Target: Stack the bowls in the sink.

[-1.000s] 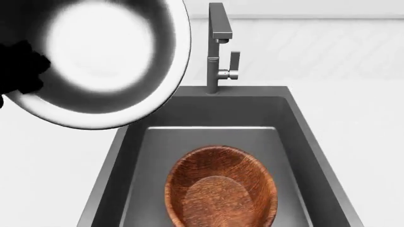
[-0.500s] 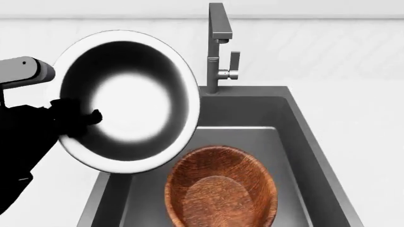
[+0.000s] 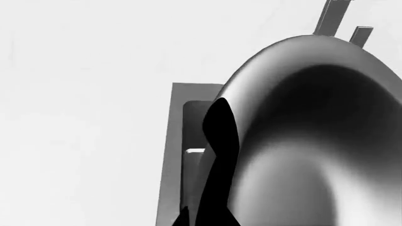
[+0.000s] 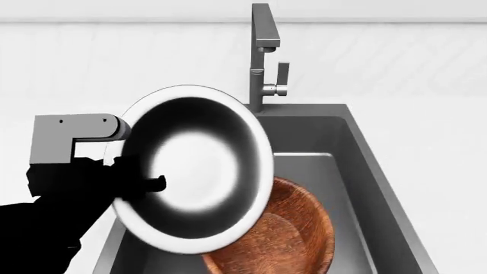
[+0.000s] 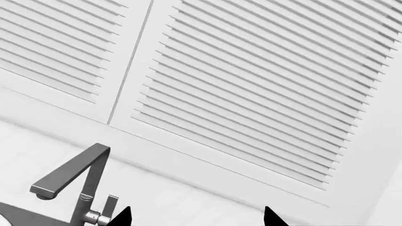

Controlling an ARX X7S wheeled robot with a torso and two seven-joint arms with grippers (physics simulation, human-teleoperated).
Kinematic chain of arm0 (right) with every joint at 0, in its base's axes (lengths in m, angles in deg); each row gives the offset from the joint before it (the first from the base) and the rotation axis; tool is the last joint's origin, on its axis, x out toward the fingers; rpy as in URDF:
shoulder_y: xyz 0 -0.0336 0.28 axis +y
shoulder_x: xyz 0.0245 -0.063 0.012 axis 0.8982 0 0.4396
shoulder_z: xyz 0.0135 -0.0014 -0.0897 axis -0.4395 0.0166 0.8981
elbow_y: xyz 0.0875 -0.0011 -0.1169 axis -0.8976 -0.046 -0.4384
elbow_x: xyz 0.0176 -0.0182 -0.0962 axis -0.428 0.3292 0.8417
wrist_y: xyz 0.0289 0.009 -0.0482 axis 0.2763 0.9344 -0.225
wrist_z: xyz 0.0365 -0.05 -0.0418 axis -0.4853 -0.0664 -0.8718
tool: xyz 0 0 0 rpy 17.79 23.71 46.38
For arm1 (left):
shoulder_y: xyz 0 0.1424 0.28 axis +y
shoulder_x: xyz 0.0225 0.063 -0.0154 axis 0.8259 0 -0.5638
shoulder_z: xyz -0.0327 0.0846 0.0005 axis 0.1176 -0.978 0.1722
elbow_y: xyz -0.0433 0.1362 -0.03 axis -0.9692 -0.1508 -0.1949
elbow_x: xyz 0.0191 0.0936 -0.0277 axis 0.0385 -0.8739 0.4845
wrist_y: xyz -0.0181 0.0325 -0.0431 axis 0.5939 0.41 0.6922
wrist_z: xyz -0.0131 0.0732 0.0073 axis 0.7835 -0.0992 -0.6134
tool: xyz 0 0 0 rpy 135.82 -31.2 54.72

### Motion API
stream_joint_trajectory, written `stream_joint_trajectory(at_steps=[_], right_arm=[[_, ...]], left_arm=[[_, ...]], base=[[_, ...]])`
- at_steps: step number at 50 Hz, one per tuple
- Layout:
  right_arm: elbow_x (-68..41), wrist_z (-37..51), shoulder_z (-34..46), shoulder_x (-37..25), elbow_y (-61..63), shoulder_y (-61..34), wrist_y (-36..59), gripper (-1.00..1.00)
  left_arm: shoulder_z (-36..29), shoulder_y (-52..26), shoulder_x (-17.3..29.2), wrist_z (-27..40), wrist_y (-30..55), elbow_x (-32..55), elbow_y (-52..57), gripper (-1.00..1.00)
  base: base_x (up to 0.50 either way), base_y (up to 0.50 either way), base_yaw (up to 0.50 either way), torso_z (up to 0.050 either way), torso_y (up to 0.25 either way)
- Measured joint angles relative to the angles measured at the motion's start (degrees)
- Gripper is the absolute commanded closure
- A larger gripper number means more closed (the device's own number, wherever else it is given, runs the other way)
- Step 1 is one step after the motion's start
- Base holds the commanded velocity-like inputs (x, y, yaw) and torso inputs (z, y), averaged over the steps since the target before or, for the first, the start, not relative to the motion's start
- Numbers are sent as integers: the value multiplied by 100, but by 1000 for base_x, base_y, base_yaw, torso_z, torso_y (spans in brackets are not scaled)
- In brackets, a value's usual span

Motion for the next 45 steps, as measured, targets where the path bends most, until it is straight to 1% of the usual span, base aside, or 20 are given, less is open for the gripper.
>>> stream_joint_trajectory(at_steps=[18,31,38,45], right_arm=[[5,0,10,14,-22,0,-17,-100],[10,0,25,19,-17,0,-27,-100],[13,0,44,26,-18,0,-35,-100],[14,0,71,20,-13,0,-51,-100]], left_arm=[[-11,-104,-571,334,128,308,202,100],[-122,-63,-1129,596,204,405,60,100],[-149,-73,-1437,725,225,557,-57,100],[-133,-87,-1648,819,211,800,-75,100]], base=[[0,0,0,0,0],[0,0,0,0,1],[0,0,0,1,0],[0,0,0,0,0]])
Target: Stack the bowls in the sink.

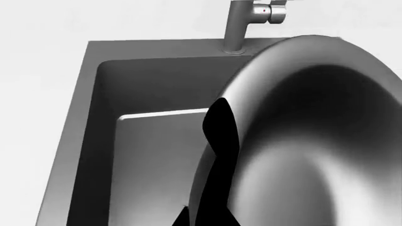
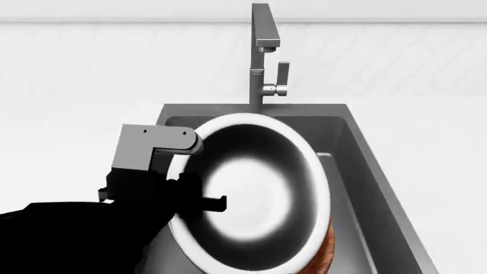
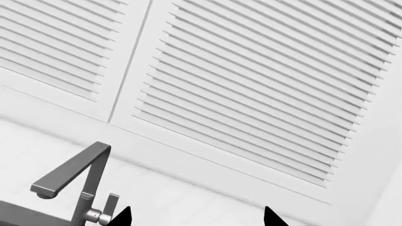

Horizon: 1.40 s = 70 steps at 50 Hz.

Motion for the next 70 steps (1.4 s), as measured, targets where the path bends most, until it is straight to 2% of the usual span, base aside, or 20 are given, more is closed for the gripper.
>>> stream_joint_trajectory(at_steps=[11,22,47,70], right_arm=[[-7,0,44,-17,22,0,-40,-100],[-14,0,82,-12,43,0,-82,-100],[-19,0,81,53,41,0,-104,-100],[-41,0,185,66,85,0,-219,-100]], left_arm=[[164,-47,-213,-56,-104,939,-3,100],[301,1,-277,-362,-194,1701,-451,100],[188,188,-633,-715,-404,1469,-1810,100],[135,399,-318,-636,-222,1931,-1169,100]], base=[[0,0,0,0,1],[0,0,0,0,0],[0,0,0,0,0],[0,0,0,0,0]])
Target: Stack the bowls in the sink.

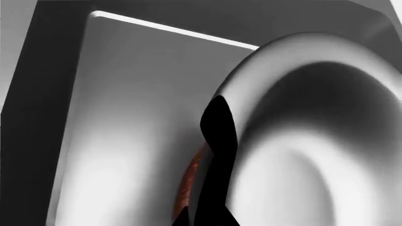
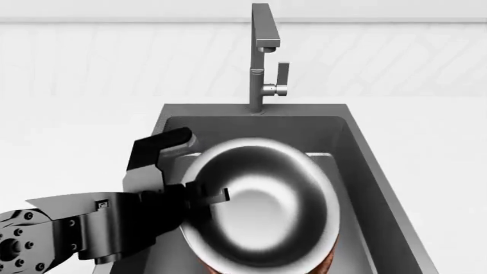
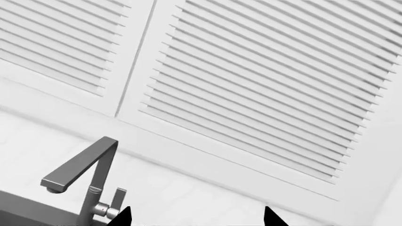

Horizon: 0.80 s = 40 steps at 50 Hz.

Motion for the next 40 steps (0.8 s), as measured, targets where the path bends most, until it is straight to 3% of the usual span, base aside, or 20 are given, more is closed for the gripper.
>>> stream_joint_trajectory(at_steps=[40], right_arm=[[-1,-1,8,70,16,17,-40,-100]], left_arm=[[-64,197,-382,39,-75,-241,-275,100]], base=[[0,0,0,0,0]])
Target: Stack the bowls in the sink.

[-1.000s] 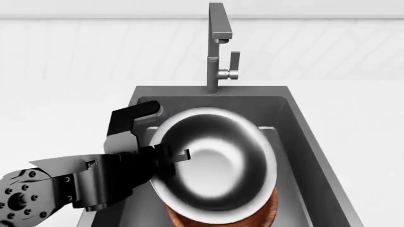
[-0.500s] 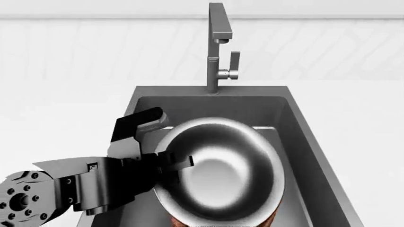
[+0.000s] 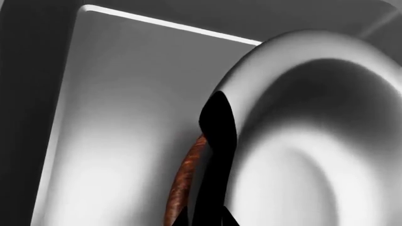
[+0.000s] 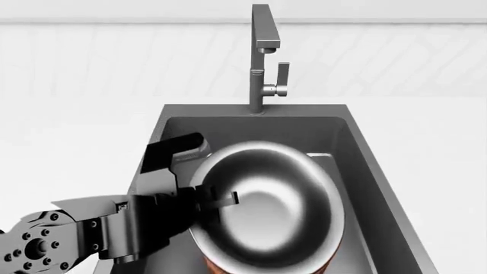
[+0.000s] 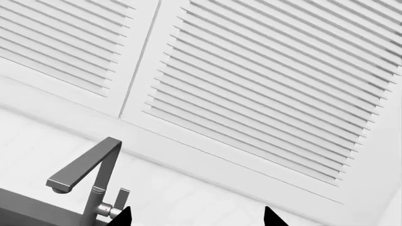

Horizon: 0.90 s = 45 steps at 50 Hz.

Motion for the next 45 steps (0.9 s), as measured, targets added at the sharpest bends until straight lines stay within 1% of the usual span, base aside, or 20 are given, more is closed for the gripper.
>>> stream_joint_trajectory(at_steps=[10,25,26,45], right_arm=[[-2,0,20,-17,2,0,-11,-100],[-8,0,70,-65,3,-10,-43,-100],[-8,0,72,-66,3,-10,-44,-100],[-2,0,61,-60,0,-13,-35,-100]], left_arm=[[11,43,17,68,-19,-11,104,100],[29,71,89,135,-26,204,252,100],[32,73,92,138,-26,208,255,-100],[-151,174,89,246,54,273,235,-100]], base=[[0,0,-1,0,-3],[0,0,0,0,-1],[0,0,0,0,0],[0,0,0,0,-1]])
